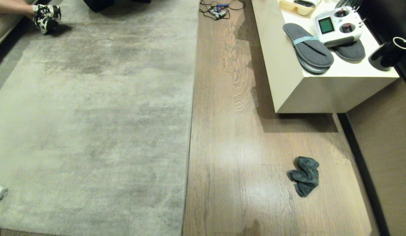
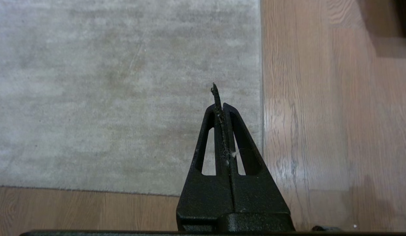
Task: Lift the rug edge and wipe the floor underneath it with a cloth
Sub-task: Pick up the rag
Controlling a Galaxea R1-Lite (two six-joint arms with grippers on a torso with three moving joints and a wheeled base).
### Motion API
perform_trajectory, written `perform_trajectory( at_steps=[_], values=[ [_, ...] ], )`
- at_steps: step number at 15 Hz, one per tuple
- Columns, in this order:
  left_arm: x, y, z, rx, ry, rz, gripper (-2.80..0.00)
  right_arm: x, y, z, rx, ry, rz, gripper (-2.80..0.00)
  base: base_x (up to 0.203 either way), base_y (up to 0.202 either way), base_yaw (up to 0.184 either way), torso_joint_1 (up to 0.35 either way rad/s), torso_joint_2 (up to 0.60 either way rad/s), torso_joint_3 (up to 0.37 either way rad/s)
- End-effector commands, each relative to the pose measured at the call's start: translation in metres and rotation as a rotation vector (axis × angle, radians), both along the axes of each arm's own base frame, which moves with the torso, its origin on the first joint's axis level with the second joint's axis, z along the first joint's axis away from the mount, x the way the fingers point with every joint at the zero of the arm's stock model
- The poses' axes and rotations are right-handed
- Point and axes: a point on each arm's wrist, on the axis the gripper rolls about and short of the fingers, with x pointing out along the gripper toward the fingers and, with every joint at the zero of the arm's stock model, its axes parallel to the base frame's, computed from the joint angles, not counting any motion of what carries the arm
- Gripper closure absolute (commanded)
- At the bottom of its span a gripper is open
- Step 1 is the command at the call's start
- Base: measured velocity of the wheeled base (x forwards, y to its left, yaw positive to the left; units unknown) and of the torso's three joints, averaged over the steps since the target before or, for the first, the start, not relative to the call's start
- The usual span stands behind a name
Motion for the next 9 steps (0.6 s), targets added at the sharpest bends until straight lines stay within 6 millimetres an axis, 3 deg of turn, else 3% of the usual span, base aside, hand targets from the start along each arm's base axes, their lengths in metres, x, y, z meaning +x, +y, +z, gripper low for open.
perform_trajectory(
  at_steps=[1,9],
  values=[
    [0.0,0.0,0.0,-0.001,0.0,0.001,0.0,0.0,0.0,0.0,-0.001,0.0,0.001,0.0,0.0,0.0,0.0,0.0,0.01,-0.192],
    [0.0,0.0,0.0001,-0.004,-0.001,0.001,0.0,0.0,0.0,0.0,-0.001,0.0,0.001,0.0,0.0,0.0,0.0,0.003,0.0,-0.196]
  ],
)
